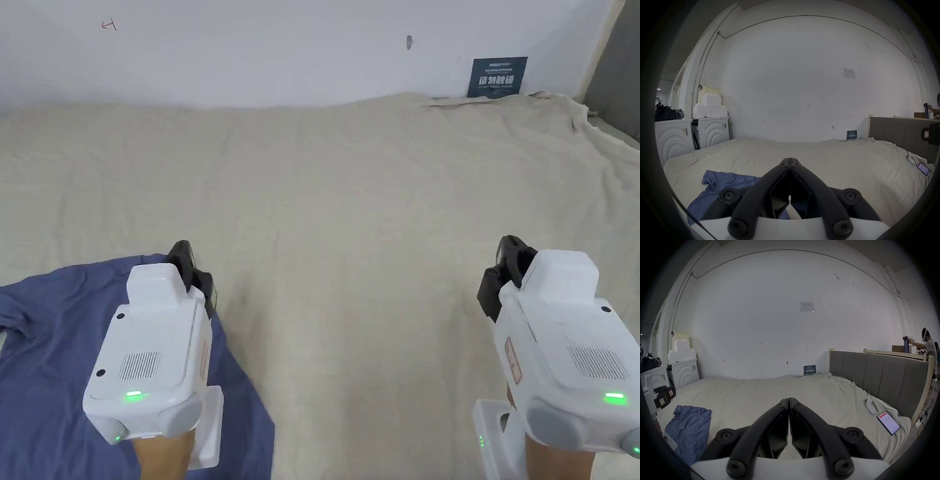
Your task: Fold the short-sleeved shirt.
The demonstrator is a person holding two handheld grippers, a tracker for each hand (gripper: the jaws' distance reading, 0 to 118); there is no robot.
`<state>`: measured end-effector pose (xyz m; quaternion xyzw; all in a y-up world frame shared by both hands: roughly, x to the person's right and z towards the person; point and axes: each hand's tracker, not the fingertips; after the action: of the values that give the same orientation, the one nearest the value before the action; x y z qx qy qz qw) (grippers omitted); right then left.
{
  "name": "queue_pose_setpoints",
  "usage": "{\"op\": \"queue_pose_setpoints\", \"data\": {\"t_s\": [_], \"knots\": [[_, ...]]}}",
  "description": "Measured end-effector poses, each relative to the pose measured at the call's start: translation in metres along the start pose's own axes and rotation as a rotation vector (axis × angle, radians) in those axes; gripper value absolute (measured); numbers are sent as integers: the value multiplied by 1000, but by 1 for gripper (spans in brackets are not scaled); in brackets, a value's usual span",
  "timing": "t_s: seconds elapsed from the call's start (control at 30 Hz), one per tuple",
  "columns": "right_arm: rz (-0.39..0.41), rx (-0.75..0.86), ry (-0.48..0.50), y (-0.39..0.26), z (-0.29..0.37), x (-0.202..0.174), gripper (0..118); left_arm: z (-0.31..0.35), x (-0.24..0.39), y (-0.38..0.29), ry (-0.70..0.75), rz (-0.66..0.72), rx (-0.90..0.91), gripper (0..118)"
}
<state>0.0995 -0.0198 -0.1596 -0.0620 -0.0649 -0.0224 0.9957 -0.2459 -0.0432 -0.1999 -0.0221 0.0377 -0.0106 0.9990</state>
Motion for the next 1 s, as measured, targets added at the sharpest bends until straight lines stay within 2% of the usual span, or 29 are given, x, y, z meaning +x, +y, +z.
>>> {"op": "queue_pose_setpoints", "data": {"t_s": [0.5, 0.63, 0.67, 0.73, 0.8, 0.93, 0.97, 1.0], "knots": [[4, 2, -11, 4, -1, 6, 0, -4, -2, 4, 5, 4, -4, 0], [53, 9, -25, 6, 0, 5, 0, -9, -4, 2, 2, 7, -11, 0], [103, 16, -36, 9, 1, 2, 0, -10, -6, 3, -1, 38, -19, 0], [232, 44, -76, 14, 2, -5, 0, -12, -13, 8, -20, 202, -45, 0], [420, 98, -130, 16, 5, -18, 0, -16, -30, 11, -80, 505, -72, 0], [932, 303, -296, 7, 14, -46, 0, -20, -70, -6, -292, 1245, -54, 0], [1046, 354, -339, 2, 14, -50, 0, -21, -74, -14, -308, 1366, -49, 0], [1113, 393, -364, -2, 14, -50, 0, -19, -76, -18, -300, 1414, -45, 0]]}}
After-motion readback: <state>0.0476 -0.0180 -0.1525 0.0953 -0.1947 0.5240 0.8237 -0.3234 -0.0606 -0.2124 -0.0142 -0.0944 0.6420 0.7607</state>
